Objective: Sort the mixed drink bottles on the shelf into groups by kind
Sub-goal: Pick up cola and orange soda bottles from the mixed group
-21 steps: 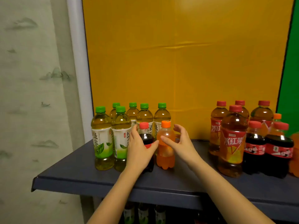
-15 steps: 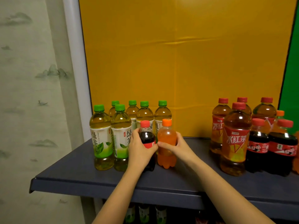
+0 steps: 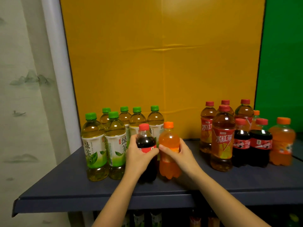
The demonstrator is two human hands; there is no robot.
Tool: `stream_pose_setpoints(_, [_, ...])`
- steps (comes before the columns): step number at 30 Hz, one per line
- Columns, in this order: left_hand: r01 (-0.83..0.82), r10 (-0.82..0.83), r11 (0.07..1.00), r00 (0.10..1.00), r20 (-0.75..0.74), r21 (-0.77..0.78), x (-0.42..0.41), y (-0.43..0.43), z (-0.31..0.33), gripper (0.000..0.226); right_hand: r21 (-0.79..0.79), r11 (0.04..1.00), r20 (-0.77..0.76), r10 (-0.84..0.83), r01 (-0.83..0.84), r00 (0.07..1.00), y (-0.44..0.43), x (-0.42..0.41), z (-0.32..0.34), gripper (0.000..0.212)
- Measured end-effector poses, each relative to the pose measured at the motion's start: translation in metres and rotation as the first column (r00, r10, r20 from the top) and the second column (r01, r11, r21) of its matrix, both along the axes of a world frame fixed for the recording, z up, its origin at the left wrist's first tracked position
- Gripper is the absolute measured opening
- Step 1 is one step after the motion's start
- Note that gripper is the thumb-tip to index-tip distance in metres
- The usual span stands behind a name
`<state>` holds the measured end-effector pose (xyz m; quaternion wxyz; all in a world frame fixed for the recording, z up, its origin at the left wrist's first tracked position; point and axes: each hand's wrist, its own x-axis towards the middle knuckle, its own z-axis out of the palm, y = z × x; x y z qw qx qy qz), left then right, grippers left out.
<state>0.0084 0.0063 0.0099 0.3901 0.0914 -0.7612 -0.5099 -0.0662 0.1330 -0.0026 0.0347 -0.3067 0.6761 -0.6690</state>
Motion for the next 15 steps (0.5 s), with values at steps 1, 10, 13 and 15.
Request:
stream_pose_setpoints(1, [0.048,-0.048,0.999,0.999,0.002,0.008,0.004,0.003,0.005,0.057,-0.027,1.000,-0.003,-0.014,0.013,1.000,0.008,0.006,0.003,0.056])
stream_pose_setpoints(10, [0.405,-0.409,0.908,0.912,0.017,0.107,0.019,0.051,0.028,0.039,-0.197,0.945,0.010,-0.263,0.260,0.965,0.094,0.047,0.015,0.044])
stream_pose_setpoints(13, [0.491,-0.494,0.866,0.870,0.008,0.093,0.014,0.079,0.026,0.039,-0.177,0.909,0.011,-0.380,0.376,0.925,0.132,0.058,0.009,0.046])
stream_pose_setpoints(15, [0.538,-0.540,0.838,0.842,-0.005,0.091,0.009,0.100,0.024,0.040,-0.170,0.880,0.017,-0.448,0.444,0.894,0.157,0.064,0.005,0.046])
